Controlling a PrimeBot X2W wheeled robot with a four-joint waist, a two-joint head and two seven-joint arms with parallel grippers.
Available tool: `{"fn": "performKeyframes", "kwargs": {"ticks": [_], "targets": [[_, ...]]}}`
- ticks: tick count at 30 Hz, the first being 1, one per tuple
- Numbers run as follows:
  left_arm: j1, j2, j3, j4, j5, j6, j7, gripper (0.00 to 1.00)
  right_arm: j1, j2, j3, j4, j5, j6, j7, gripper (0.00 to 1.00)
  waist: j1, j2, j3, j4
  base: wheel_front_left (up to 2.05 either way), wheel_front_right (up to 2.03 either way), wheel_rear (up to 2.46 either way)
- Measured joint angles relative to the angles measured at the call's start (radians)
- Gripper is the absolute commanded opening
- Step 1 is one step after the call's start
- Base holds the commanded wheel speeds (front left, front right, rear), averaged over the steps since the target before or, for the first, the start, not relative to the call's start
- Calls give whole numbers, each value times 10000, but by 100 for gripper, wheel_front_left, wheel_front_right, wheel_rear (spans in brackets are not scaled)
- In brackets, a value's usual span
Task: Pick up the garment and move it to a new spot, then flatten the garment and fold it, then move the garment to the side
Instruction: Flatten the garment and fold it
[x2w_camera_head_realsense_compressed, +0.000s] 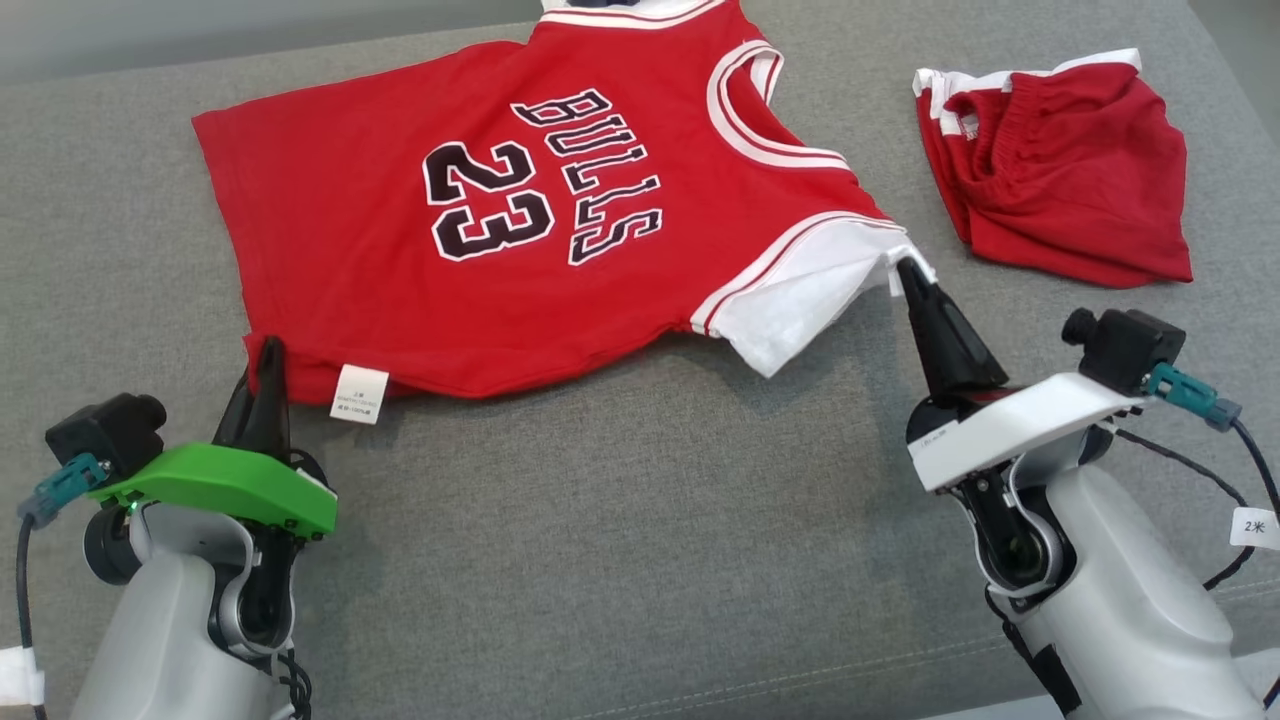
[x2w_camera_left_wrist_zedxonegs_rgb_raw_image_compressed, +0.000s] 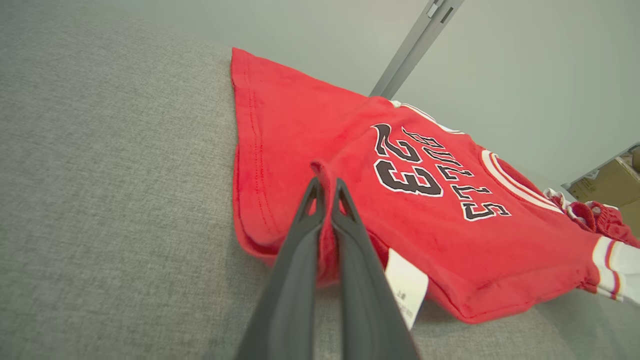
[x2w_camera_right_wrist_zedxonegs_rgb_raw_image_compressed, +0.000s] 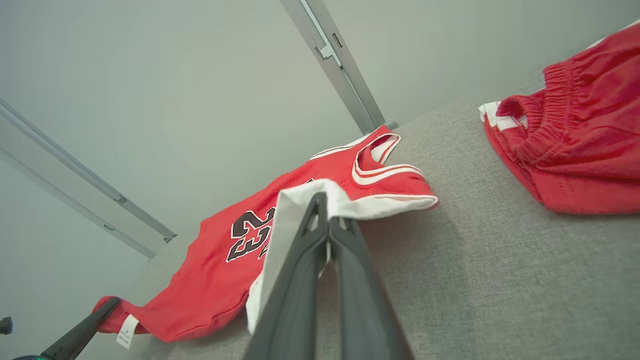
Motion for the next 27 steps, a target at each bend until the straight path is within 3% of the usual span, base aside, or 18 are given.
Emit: {"fn": "performKeyframes", "kwargs": {"ticks": [9, 27], "targets": [[957, -15, 316, 826, -136, -481, -805, 0, 1191, -286, 871, -117, -107, 88, -121, 0, 0, 0, -645, 44, 0, 0, 0], [2983, -326, 617, 1436, -410, -708, -1020, 0, 3991, -485, 1685, -297, 453, 88, -207, 0, 0, 0, -2290, -209, 0, 0, 0]]}}
